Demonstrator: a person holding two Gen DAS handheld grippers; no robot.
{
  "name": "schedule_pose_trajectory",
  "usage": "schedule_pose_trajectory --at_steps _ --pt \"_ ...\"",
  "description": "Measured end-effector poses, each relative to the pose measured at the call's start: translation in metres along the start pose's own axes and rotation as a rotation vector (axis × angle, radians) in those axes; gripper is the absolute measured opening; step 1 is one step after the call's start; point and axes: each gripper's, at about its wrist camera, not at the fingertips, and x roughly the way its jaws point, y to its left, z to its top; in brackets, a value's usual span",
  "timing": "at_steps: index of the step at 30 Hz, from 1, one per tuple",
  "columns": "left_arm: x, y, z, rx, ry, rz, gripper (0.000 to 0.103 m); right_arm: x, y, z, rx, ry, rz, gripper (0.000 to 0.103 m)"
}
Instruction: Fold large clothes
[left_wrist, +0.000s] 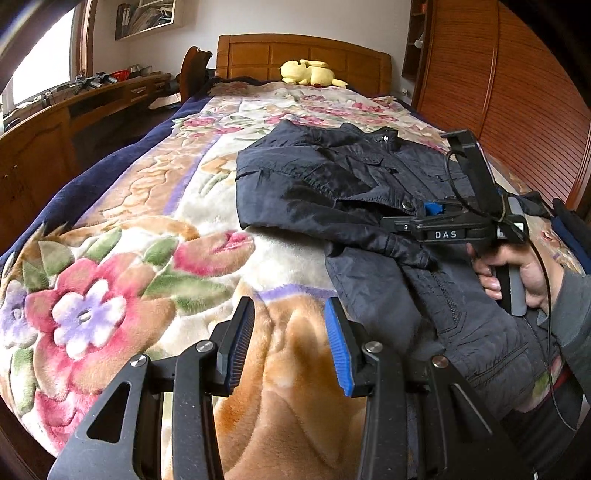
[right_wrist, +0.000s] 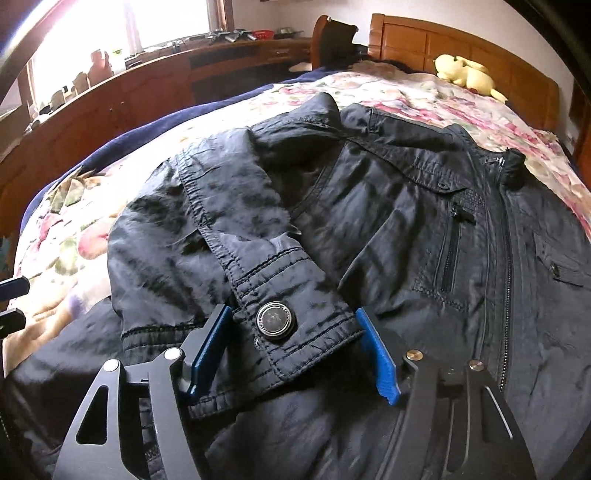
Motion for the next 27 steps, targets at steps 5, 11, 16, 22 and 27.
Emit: schedule_pose_trajectory --at_steps 5,11,16,22,27 --pt "-0.006 -0.005 0.002 -0.001 -0.019 0.011 0.040 -0.010 0.011 -0.007 -0.031 -0.023 -0.014 0.058" --pt "-0.012 -0.010 0.004 -0.004 -0.030 0.031 0.040 -0.033 0.025 -0.009 -0.095 -0.101 -0.034 0.007" --pt "-0.018 -0.017 0.010 0.003 -0.038 0.036 0.040 -0.079 0.014 -0.017 -0.088 -0.192 -0.008 0.006" --pt "-0.025 -0.035 0.020 0.023 -0.059 0.012 0.040 -0.142 -0.021 -0.047 -0.020 -0.270 -0.026 0.006" --pt "-0.023 -0.058 0.027 0.063 -0.071 -0.016 0.040 -0.169 -0.045 -0.084 -0.009 -0.249 -0.106 0.006"
